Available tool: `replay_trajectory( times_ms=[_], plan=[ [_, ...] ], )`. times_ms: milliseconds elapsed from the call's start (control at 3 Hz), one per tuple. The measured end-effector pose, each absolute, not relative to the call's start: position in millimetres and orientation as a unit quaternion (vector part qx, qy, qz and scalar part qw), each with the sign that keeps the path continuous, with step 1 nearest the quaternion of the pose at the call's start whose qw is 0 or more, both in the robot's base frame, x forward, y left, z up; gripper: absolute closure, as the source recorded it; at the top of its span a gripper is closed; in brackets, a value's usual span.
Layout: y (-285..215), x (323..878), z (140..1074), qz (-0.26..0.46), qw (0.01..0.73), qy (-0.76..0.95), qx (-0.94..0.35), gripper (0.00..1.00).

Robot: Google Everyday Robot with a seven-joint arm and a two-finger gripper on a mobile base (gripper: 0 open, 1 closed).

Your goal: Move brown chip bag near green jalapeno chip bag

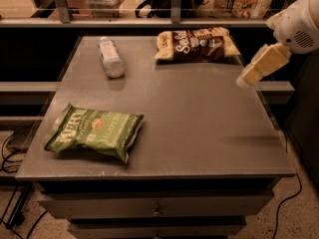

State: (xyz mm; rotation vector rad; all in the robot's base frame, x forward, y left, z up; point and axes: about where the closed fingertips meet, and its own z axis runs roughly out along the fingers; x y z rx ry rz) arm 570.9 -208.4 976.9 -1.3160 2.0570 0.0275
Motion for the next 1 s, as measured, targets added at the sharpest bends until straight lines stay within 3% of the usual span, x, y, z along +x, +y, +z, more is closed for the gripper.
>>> replay_trajectory(
  times_ms=[1000],
  plan=[
    [-163.9, 675.5, 927.8, 0.094, 0.389, 0.808, -0.432, 0.00]
  ],
)
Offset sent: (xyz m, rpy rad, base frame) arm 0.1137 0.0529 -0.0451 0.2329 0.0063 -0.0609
